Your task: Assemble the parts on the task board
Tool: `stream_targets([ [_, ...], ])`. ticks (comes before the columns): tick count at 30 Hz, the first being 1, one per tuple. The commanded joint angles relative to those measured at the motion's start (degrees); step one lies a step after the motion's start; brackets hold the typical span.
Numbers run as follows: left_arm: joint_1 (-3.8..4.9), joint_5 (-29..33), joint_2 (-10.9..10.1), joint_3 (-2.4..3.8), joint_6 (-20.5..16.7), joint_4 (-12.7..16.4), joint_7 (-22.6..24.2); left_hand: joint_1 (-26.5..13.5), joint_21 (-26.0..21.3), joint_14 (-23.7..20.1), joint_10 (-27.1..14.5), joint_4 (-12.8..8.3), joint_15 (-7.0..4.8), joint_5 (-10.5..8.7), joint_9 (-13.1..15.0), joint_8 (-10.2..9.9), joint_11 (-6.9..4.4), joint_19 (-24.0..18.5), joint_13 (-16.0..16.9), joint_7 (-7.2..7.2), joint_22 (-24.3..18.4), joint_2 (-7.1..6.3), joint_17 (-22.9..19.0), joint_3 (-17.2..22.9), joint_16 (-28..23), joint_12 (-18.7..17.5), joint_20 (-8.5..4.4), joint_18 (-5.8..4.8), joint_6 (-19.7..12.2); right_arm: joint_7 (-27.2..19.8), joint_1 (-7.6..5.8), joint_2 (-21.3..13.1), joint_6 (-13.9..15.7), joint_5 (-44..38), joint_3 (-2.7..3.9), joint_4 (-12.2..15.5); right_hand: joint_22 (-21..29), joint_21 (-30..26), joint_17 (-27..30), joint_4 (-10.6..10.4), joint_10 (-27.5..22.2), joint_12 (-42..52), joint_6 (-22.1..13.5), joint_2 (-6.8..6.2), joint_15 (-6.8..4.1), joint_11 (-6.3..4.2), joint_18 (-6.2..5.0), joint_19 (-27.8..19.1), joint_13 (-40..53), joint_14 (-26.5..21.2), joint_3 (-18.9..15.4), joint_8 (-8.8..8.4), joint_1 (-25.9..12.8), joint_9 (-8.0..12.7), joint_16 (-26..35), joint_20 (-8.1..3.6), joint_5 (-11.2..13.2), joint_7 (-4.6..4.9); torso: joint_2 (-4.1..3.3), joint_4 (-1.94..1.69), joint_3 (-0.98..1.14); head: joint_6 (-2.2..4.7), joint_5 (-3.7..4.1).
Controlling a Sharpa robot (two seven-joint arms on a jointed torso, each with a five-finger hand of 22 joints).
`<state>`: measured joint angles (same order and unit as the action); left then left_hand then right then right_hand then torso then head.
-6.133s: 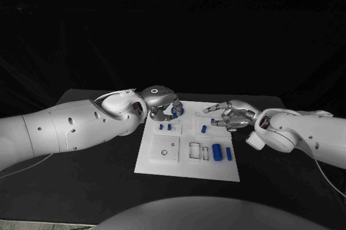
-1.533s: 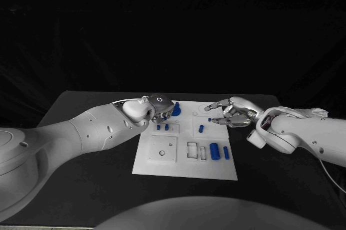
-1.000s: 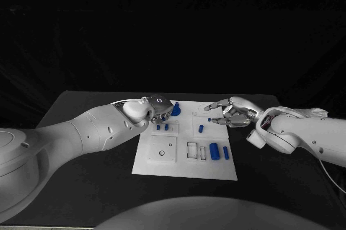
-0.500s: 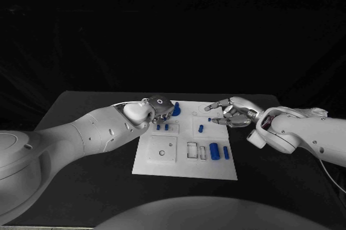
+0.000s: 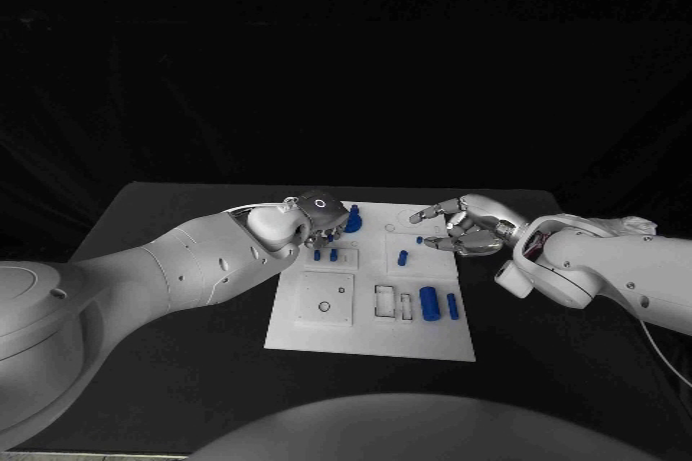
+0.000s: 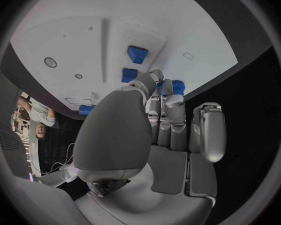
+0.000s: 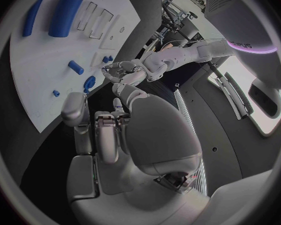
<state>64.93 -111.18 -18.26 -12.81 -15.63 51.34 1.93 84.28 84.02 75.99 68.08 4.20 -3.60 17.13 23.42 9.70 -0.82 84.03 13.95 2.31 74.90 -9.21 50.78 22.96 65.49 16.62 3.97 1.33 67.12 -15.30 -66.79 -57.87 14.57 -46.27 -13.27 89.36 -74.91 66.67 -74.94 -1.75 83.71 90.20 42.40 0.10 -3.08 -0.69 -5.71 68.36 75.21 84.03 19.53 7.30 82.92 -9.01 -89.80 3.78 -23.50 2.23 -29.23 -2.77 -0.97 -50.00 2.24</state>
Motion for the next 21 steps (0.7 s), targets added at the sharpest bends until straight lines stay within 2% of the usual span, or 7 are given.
stream_targets([
  [1,-0.26,-0.10,0.04,-0.15,2.85,-0.16,-0.44,0.21,-0.38,-0.56,0.04,-0.51,-0.05,-0.08,-0.14,-0.26,-0.22,1.62,0.04,-0.10,12.91,0.55,-0.28,0.05,-0.44,-0.27,0.43,0.31,-0.03,-0.13,0.00,0.02,-1.07,-0.10,0.01,0.09,-7.12,0.17,-15.06,-0.38,6.29,-0.20,0.43,0.00,0.13,-0.27,-0.32,0.39,14.79,5.97,-0.09,0.18,-0.63,-0.05,-0.20,-0.01,0.22,0.11,-0.01,0.00,-0.01,0.00,-0.01],
  [5,-0.26,-0.10,0.06,-0.15,2.79,-0.23,-0.44,0.22,-0.49,-0.80,-0.24,-0.75,-0.02,-0.04,-0.44,-0.82,-0.31,1.54,0.03,-0.34,12.88,0.73,-0.56,0.01,-0.67,-0.61,0.48,0.33,-0.62,-0.15,0.01,0.04,-1.06,-0.10,0.01,0.10,-7.13,0.19,-15.06,-0.37,6.29,-0.20,0.46,0.01,0.13,-0.27,-0.32,0.41,14.79,5.97,-0.07,0.18,-0.61,-0.04,-0.20,-0.01,0.25,0.11,0.00,0.02,0.00,0.00,-0.08],
  [11,-0.26,0.00,0.05,-0.15,2.67,-0.32,-0.22,-0.64,-1.26,-1.63,-3.28,-0.88,0.10,-0.89,-1.96,-4.07,-0.96,0.99,-0.21,-1.64,12.66,1.24,-1.63,-0.49,-1.37,-2.28,0.68,0.49,-6.14,-0.07,0.01,0.05,-1.20,-0.10,0.01,0.08,-7.13,0.19,-15.06,-0.37,6.29,-0.20,0.47,0.01,0.13,-0.27,-0.32,0.41,14.79,5.97,-0.07,0.18,-0.60,-0.04,-0.20,-0.01,0.26,0.11,0.00,0.01,-0.01,0.00,-0.01],
  [21,-0.26,0.05,-0.22,-0.15,2.86,-0.29,-0.16,-1.04,-1.86,-2.11,-5.69,-1.02,0.16,-2.21,-2.36,-4.80,-1.02,0.58,-0.15,-2.01,12.48,1.54,-2.12,-0.78,-1.61,-3.16,0.82,0.62,-7.59,-0.05,0.01,0.09,-1.26,-0.10,0.01,0.04,-7.18,0.36,-15.06,-0.35,6.29,-0.20,0.47,0.01,0.12,-0.28,-0.27,0.57,14.79,5.97,-0.05,0.17,-0.57,-0.03,-0.20,-0.02,0.28,0.11,0.00,-0.01,-0.01,0.00,-0.03],
])
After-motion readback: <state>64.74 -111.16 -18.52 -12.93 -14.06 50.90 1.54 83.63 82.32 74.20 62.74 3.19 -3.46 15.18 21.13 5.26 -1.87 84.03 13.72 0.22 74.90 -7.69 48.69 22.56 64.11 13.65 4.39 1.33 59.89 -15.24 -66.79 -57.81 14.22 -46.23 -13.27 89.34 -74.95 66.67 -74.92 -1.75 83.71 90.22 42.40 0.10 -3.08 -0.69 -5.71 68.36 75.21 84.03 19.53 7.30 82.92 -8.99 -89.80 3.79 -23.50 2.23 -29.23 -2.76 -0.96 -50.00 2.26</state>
